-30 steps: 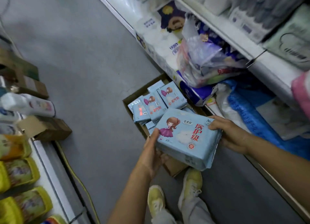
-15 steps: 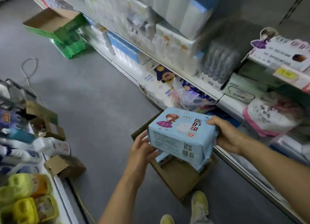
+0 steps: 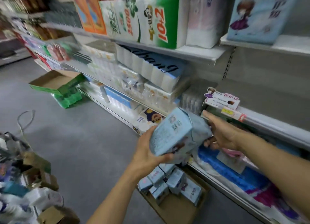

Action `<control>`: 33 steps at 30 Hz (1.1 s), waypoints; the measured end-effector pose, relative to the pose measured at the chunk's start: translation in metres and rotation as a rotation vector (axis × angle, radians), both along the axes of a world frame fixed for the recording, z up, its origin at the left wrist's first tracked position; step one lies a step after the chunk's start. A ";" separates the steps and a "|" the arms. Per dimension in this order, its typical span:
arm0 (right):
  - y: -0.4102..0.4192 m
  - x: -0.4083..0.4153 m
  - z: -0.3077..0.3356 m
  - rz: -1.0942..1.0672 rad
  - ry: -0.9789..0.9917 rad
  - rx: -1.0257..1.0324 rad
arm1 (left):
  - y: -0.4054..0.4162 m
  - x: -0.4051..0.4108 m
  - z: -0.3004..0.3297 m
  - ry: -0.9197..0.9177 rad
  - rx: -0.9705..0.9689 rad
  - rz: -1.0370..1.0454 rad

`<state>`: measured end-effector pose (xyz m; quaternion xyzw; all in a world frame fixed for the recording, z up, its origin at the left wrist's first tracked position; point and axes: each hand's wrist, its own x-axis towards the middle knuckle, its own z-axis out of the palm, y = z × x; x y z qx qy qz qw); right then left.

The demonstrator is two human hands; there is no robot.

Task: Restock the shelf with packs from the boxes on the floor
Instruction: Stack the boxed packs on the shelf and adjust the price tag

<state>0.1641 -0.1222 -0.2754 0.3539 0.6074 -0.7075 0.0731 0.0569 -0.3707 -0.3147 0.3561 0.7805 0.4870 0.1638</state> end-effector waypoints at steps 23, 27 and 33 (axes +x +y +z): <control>-0.002 0.111 0.118 -0.058 0.322 0.243 | 0.073 0.063 0.107 -0.800 0.323 -0.285; 0.029 0.146 0.153 -0.207 0.419 0.351 | 0.123 0.086 0.144 -0.693 0.305 -0.421; 0.095 0.191 0.187 -0.446 0.503 0.480 | 0.213 0.118 0.189 -0.575 0.336 -0.467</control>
